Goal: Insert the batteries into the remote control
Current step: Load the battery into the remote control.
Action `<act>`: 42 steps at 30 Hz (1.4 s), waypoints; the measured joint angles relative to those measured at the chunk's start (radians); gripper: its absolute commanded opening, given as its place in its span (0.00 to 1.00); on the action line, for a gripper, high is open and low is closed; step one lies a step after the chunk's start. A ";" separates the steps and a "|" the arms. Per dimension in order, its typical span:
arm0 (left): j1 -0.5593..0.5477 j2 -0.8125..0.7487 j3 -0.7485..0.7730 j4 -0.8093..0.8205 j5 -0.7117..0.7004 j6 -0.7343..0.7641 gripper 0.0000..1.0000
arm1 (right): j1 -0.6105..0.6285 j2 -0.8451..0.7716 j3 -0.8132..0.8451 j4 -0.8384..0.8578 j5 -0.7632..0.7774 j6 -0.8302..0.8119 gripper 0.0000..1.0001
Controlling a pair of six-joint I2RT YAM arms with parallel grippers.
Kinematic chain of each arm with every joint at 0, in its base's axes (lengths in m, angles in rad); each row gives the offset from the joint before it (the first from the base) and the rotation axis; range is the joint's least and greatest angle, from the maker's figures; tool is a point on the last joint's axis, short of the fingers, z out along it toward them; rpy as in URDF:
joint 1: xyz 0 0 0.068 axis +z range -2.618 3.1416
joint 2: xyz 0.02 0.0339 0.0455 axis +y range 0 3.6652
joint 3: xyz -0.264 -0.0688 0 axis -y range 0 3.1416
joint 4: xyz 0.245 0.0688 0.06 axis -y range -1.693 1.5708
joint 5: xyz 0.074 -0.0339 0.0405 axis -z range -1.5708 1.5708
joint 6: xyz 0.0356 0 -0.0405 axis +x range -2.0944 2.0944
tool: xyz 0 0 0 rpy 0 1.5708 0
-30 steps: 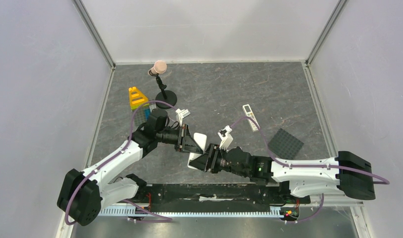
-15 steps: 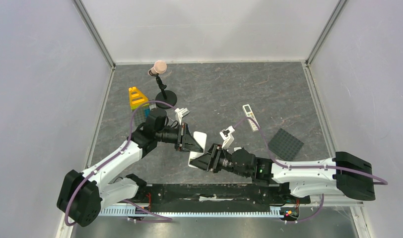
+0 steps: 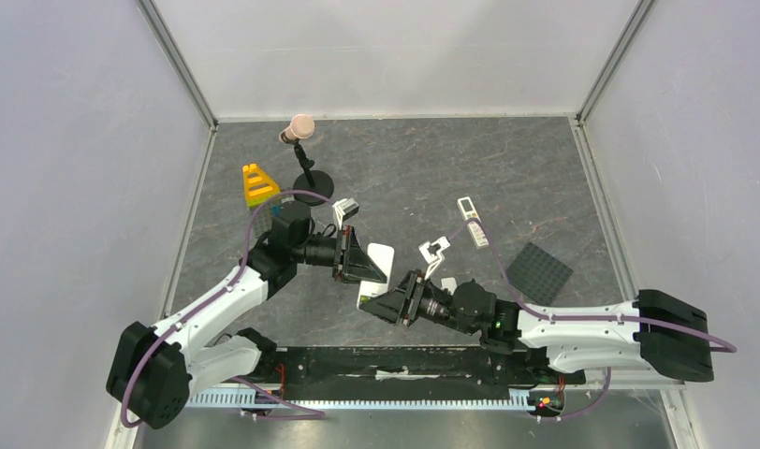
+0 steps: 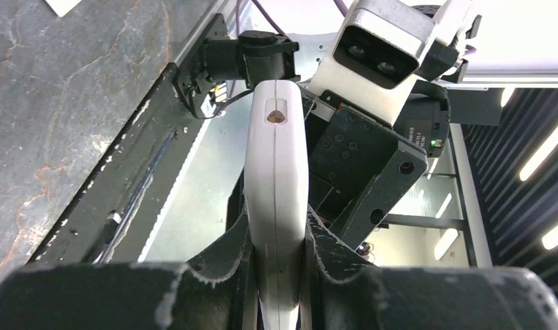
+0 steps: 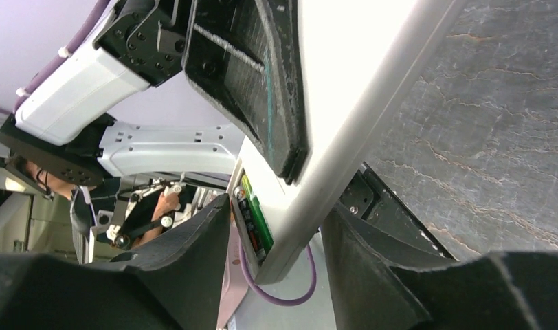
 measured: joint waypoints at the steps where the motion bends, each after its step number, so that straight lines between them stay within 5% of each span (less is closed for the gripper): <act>1: -0.001 0.000 0.000 0.008 0.001 -0.014 0.02 | 0.000 -0.006 -0.003 0.002 -0.006 -0.008 0.60; 7: -0.002 0.000 0.000 0.034 0.002 -0.044 0.02 | -0.006 -0.042 -0.010 -0.002 -0.025 -0.035 0.83; 13: -0.002 0.000 -0.004 0.032 0.001 -0.043 0.02 | -0.009 -0.080 -0.010 -0.002 -0.030 -0.043 0.84; 30: -0.002 -0.022 -0.006 0.026 0.005 -0.036 0.02 | -0.053 -0.043 -0.034 0.029 -0.060 0.060 0.20; 32: -0.002 -0.030 -0.006 0.040 0.010 -0.026 0.02 | -0.057 -0.039 -0.034 0.034 -0.064 0.084 0.29; 37: -0.002 -0.042 -0.006 0.040 0.002 -0.027 0.02 | -0.057 -0.039 -0.035 0.045 -0.071 0.088 0.75; 42: -0.002 -0.076 -0.006 0.039 -0.026 -0.029 0.02 | -0.058 -0.061 -0.041 0.045 -0.071 0.083 0.86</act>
